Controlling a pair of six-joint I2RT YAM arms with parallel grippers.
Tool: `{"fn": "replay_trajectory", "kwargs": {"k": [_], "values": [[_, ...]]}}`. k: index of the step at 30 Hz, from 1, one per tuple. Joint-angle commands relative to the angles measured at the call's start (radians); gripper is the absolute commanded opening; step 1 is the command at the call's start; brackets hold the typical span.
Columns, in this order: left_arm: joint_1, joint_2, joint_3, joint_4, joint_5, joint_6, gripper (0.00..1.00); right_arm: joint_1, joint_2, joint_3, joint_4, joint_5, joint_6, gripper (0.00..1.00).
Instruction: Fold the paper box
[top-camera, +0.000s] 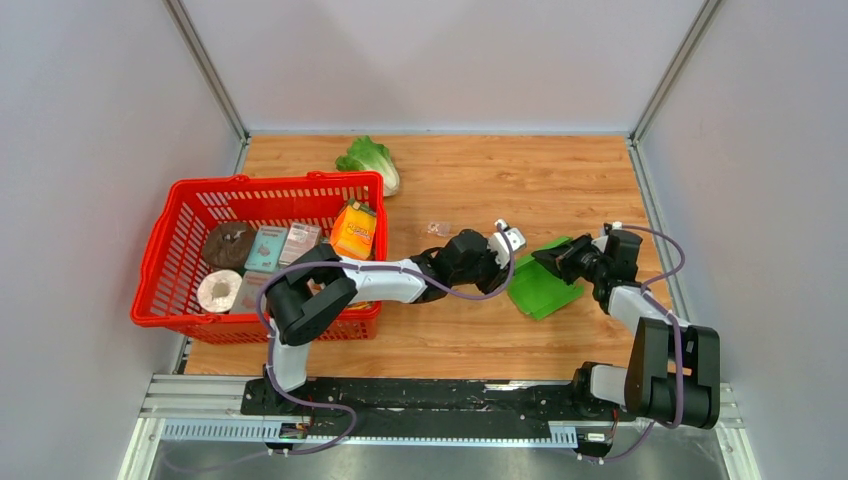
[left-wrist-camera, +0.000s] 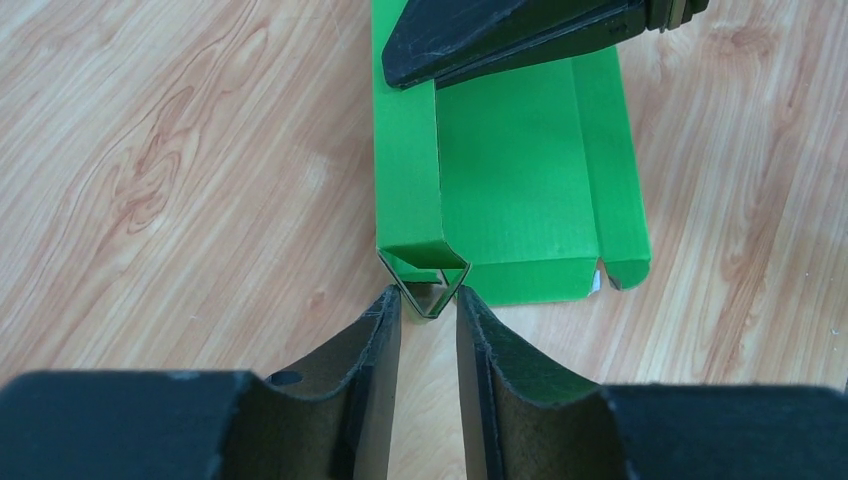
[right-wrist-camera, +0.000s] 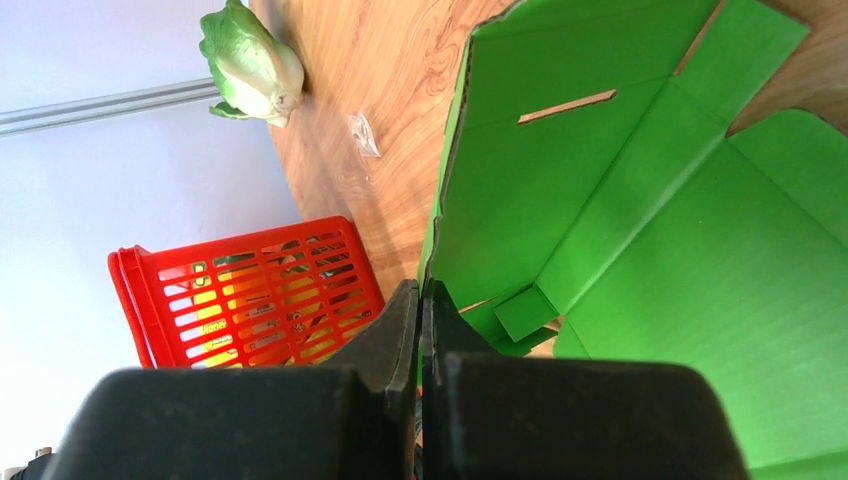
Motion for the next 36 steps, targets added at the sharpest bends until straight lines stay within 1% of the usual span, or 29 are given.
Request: {"fn": "replay_trajectory", "kwargs": {"k": [1,4,6,7,9,15,21,25,28,32,35,36], "values": [[-0.021,0.026,0.05,0.016,0.041,-0.002,0.34,0.014,-0.037,-0.017,-0.002,0.066,-0.01,0.0],[-0.024,0.03,0.059,0.01,0.053,-0.009,0.33,0.025,-0.041,-0.021,0.0,0.078,-0.034,0.0],[-0.024,0.02,0.05,0.013,0.069,-0.009,0.36,0.028,-0.043,-0.028,0.018,0.075,-0.047,0.0],[-0.024,0.017,0.041,0.017,0.064,-0.003,0.39,0.028,-0.051,-0.03,0.022,0.078,-0.062,0.0],[-0.024,0.007,0.017,0.025,0.056,0.007,0.41,0.029,-0.061,-0.031,0.021,0.089,-0.08,0.0],[-0.023,0.012,-0.01,0.016,0.046,0.027,0.41,0.06,-0.106,-0.03,-0.02,0.168,-0.154,0.0],[-0.023,0.015,0.003,-0.01,0.04,0.047,0.39,0.083,-0.091,-0.062,0.038,0.196,-0.171,0.01],[-0.023,0.009,0.001,-0.013,0.046,0.045,0.42,0.086,-0.094,-0.073,0.033,0.228,-0.188,0.01],[-0.023,0.021,0.018,-0.01,0.023,0.027,0.43,0.091,-0.089,-0.074,0.03,0.213,-0.16,0.01],[-0.026,0.064,0.067,-0.015,-0.006,-0.013,0.4,0.1,-0.109,-0.085,0.024,0.222,-0.111,0.0],[-0.036,0.079,0.099,-0.024,-0.066,-0.035,0.38,0.101,-0.13,-0.093,0.006,0.237,-0.084,0.0],[-0.048,0.082,0.104,-0.026,-0.109,-0.039,0.38,0.101,-0.135,-0.096,0.003,0.239,-0.074,0.0]]}}
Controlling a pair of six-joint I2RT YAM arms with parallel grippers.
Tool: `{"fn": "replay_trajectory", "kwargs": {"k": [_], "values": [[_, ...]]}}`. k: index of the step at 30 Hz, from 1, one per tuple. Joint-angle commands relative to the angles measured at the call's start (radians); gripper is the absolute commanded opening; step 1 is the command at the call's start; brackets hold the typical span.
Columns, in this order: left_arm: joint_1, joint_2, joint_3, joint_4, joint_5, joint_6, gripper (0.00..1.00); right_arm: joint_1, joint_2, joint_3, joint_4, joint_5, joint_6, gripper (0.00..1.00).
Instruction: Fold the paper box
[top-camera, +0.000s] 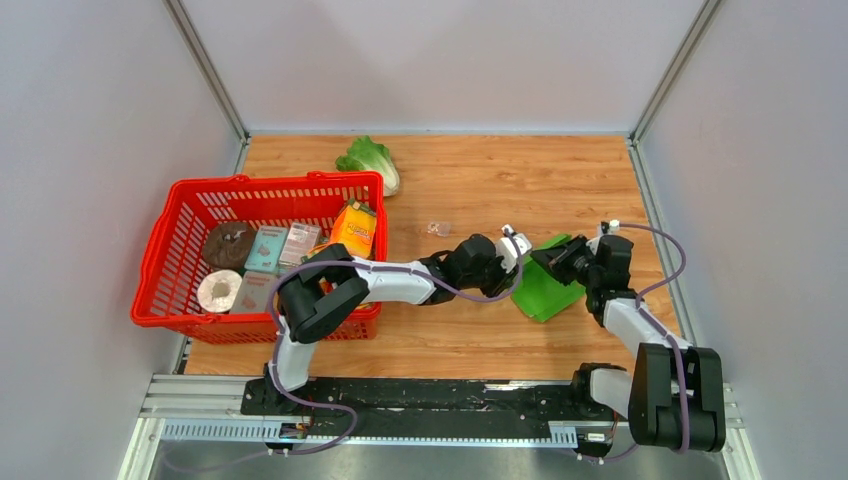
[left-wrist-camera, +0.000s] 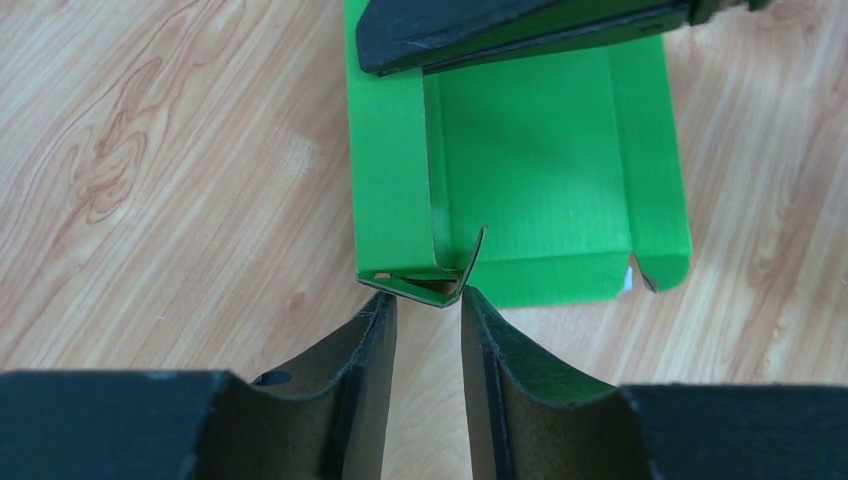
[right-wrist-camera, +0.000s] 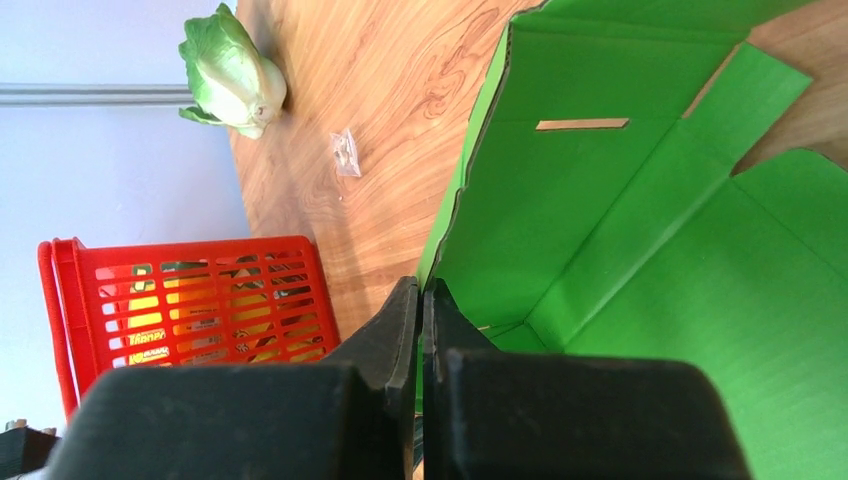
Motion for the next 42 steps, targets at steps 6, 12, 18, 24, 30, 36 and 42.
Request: {"fn": "replay_trajectory", "kwargs": {"k": [6,12,18,24,30,36,42], "values": [[-0.068,0.04,0.108,-0.066,-0.379,-0.074,0.31,0.016,-0.074,-0.074,-0.074,0.08,0.077,0.0],[-0.112,0.047,0.118,-0.117,-0.559,-0.119,0.33,0.025,-0.146,-0.108,-0.125,0.131,0.143,0.0],[-0.125,0.02,0.082,-0.086,-0.537,-0.154,0.41,0.025,-0.183,-0.089,-0.18,0.135,0.16,0.0],[-0.125,0.0,0.037,-0.007,-0.447,-0.131,0.47,0.025,-0.151,-0.097,-0.143,0.094,0.197,0.0],[-0.125,0.003,0.031,0.007,-0.503,-0.128,0.49,0.025,-0.139,-0.106,-0.119,0.083,0.218,0.0],[-0.117,0.037,0.111,-0.077,-0.603,-0.166,0.43,0.025,-0.14,-0.117,-0.111,0.069,0.243,0.0],[-0.117,0.031,0.1,-0.063,-0.668,-0.203,0.46,0.028,-0.172,-0.124,-0.132,0.071,0.258,0.0]]}}
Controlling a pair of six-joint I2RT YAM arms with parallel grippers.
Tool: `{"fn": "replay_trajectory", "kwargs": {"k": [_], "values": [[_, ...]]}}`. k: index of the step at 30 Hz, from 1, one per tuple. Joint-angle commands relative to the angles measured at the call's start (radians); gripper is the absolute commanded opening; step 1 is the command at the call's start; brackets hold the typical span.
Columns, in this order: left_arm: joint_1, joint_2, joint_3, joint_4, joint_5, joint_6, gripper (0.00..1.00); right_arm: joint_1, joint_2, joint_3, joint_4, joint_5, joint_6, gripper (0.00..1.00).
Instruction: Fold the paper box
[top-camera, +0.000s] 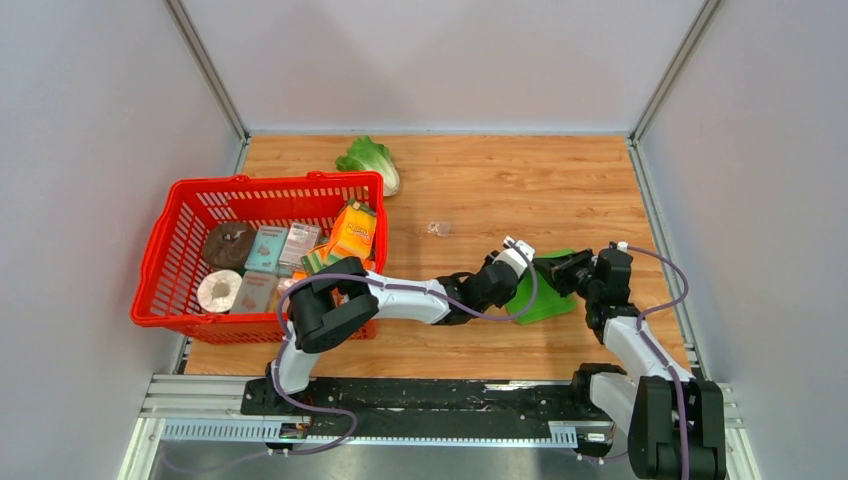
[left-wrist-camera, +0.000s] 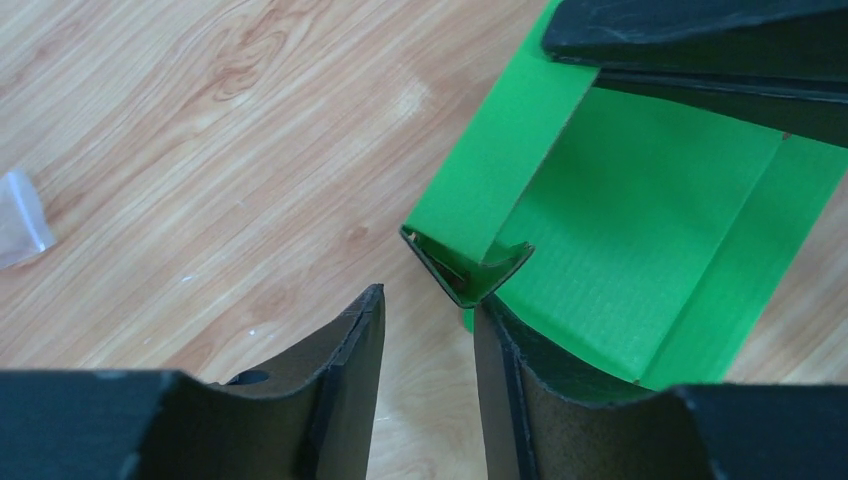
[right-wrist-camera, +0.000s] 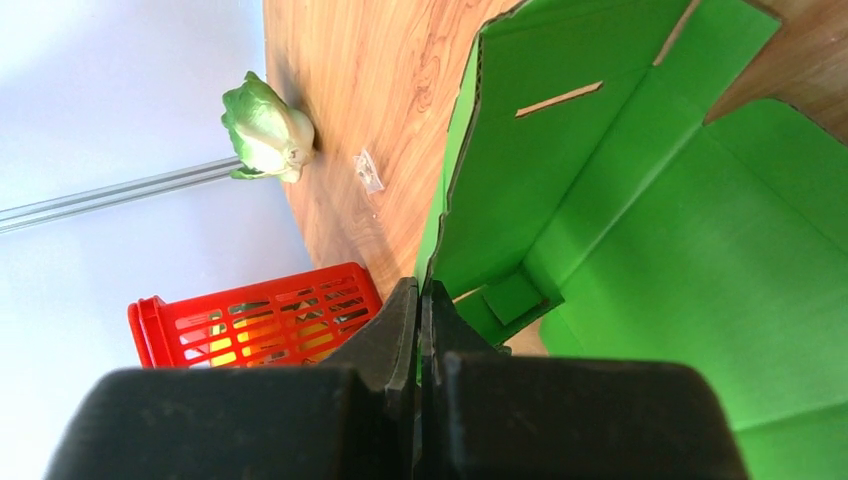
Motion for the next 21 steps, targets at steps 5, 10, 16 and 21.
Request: {"fn": "replay_trajectory", "kwargs": {"k": [5,10,16,21], "values": [[0.015,0.006,0.079,-0.003,-0.179,-0.058,0.4,0.021,-0.033,-0.031,-0.073,-0.016,0.015,0.0],[0.015,-0.031,0.009,0.097,-0.081,-0.022,0.46,0.022,-0.013,-0.017,-0.08,-0.018,0.007,0.0],[0.031,-0.133,-0.186,0.25,0.066,0.047,0.54,0.022,0.041,0.014,-0.068,-0.015,-0.001,0.0],[0.106,-0.216,-0.356,0.362,0.232,0.029,0.56,0.022,0.116,0.074,-0.071,-0.009,-0.033,0.0]]}}
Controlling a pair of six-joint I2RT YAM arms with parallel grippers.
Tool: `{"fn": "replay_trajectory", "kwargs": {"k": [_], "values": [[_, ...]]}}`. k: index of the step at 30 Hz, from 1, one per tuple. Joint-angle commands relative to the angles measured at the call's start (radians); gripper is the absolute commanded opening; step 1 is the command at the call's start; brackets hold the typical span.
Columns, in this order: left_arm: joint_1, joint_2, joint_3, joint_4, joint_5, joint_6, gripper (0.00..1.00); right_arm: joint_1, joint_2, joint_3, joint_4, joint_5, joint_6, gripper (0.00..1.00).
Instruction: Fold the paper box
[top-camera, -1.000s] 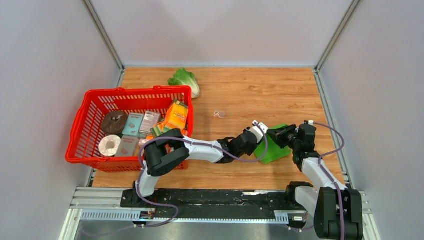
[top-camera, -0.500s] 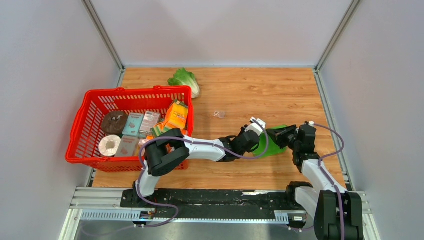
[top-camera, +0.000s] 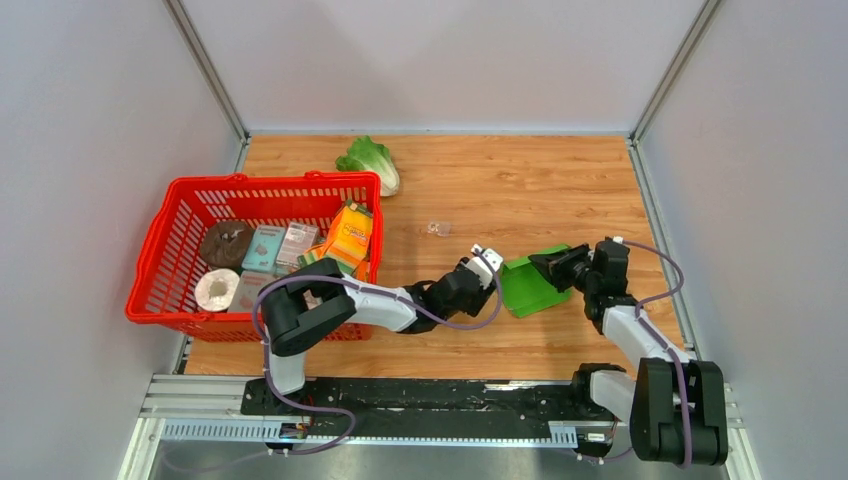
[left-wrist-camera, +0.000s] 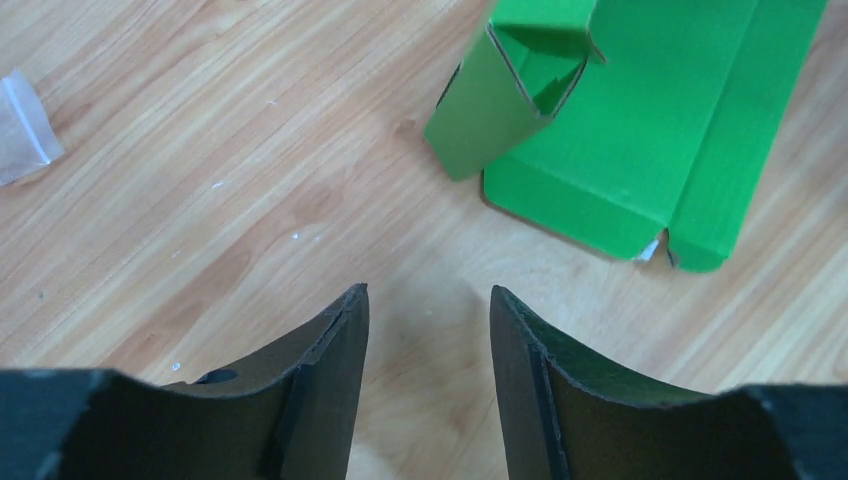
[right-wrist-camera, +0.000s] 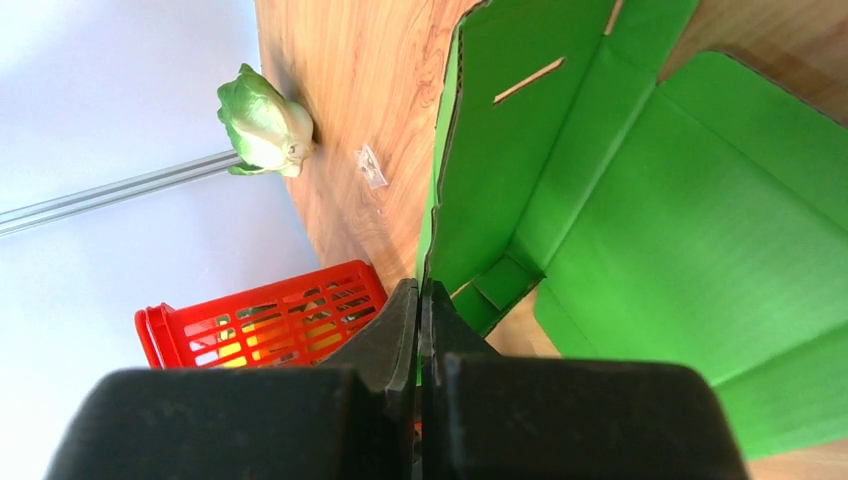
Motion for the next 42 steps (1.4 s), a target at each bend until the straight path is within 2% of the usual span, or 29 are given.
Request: {"fn": "replay_trajectory", "kwargs": {"k": [1,2,6,11,14,18,23,29,34,42], "values": [[0.083,-0.096,-0.066,0.152,0.203,-0.002,0.55,0.011,0.083,0.04,-0.069,0.01,-0.06,0.0],[0.113,-0.096,-0.06,0.145,0.284,-0.005,0.53,0.011,0.098,0.045,-0.06,0.007,-0.065,0.0],[0.128,-0.079,-0.023,0.129,0.385,0.042,0.53,0.011,0.187,0.083,-0.027,-0.011,-0.09,0.0],[0.128,-0.022,0.104,0.005,0.379,0.048,0.53,0.011,0.246,0.129,-0.053,0.024,-0.174,0.01],[0.128,-0.005,0.116,0.025,0.422,0.053,0.53,0.012,0.261,0.144,-0.076,0.053,-0.228,0.02],[0.126,0.016,0.145,0.004,0.409,0.048,0.53,0.012,0.246,0.102,-0.04,0.032,-0.171,0.01],[0.126,0.033,0.181,-0.021,0.392,0.045,0.45,0.014,0.22,0.06,-0.017,0.03,-0.114,0.0],[0.097,0.064,0.224,-0.058,0.275,0.006,0.43,0.021,0.169,0.043,-0.035,0.053,-0.054,0.0],[0.06,0.068,0.23,-0.039,0.162,0.002,0.5,0.035,0.16,0.033,-0.037,0.053,-0.018,0.0],[0.025,0.102,0.294,-0.108,-0.035,-0.025,0.5,0.046,0.125,0.013,-0.072,0.068,0.048,0.0]]}}
